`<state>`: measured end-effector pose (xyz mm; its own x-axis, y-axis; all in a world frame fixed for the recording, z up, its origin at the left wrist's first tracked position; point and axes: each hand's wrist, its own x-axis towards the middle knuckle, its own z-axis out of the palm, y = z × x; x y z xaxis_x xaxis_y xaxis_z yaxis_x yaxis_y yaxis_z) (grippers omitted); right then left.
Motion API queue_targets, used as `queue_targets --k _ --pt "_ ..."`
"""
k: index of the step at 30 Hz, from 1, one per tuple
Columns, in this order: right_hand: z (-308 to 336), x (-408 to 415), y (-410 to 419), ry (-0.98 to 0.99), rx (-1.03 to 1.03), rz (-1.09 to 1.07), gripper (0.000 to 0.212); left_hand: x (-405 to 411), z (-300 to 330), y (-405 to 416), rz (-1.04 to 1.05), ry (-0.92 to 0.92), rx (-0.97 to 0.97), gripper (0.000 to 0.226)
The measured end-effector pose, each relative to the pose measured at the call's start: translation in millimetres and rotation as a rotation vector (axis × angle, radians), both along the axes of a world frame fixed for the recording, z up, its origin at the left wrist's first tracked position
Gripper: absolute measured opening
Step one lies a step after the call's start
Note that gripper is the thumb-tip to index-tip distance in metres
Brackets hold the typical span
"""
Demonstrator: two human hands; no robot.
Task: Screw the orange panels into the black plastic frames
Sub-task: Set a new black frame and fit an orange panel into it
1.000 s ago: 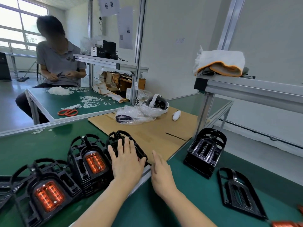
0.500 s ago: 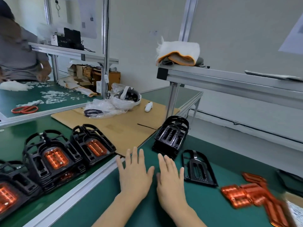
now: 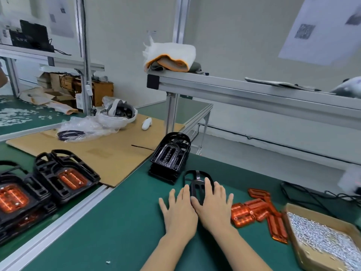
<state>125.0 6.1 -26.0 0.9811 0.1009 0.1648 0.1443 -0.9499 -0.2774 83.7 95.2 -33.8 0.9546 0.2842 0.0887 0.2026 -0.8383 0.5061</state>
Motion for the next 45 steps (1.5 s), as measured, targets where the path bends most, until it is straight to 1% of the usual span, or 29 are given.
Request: queue_targets --k 5,9,12,19,23,28,30,32,34,35,37,39,41,43,45 --pt "-5 9 3 0.041 -0.057 -0.007 0.080 3 -7 -4 0.063 -0.036 -0.066 0.062" --pt "-8 11 4 0.080 -0.052 0.013 0.086 6 -6 1 0.090 -0.004 -0.163 0.070" --pt "-9 11 1 0.093 -0.084 0.019 0.089 6 -4 2 0.088 -0.005 -0.202 0.069" --pt "-13 7 1 0.056 -0.115 0.022 0.086 2 0 2 0.086 -0.031 -0.218 0.063" --pt "-11 6 1 -0.001 -0.037 -0.004 0.080 1 6 2 0.063 -0.078 -0.276 0.066" --pt "6 -3 -14 -0.067 0.155 -0.050 0.069 -2 15 -2 -0.052 -0.286 -0.398 0.070" --pt "16 -13 -28 -0.032 0.334 -0.031 0.066 -4 15 -3 -0.093 -0.371 -0.475 0.066" --pt "29 -29 -47 0.081 0.658 0.017 0.062 -7 15 -4 -0.098 -0.426 -0.558 0.061" --pt "41 -47 -68 0.270 1.033 0.032 0.060 -9 16 -6 -0.101 -0.443 -0.664 0.058" --pt "45 -54 -80 0.382 1.175 0.041 0.061 -10 17 -7 -0.112 -0.433 -0.725 0.058" --pt "48 -65 -104 0.552 1.343 0.124 0.062 -11 19 -13 -0.149 -0.394 -0.820 0.059" --pt "48 -74 -125 0.688 1.496 0.158 0.065 -14 19 -21 -0.207 -0.348 -0.875 0.059" --pt "46 -83 -145 0.813 1.590 0.163 0.073 -19 19 -30 -0.281 -0.312 -0.933 0.057" --pt "43 -90 -158 0.902 1.601 0.191 0.080 -23 18 -37 -0.337 -0.299 -0.983 0.057" --pt "38 -98 -169 0.940 1.597 0.219 0.083 -28 18 -47 -0.359 -0.284 -1.007 0.055"
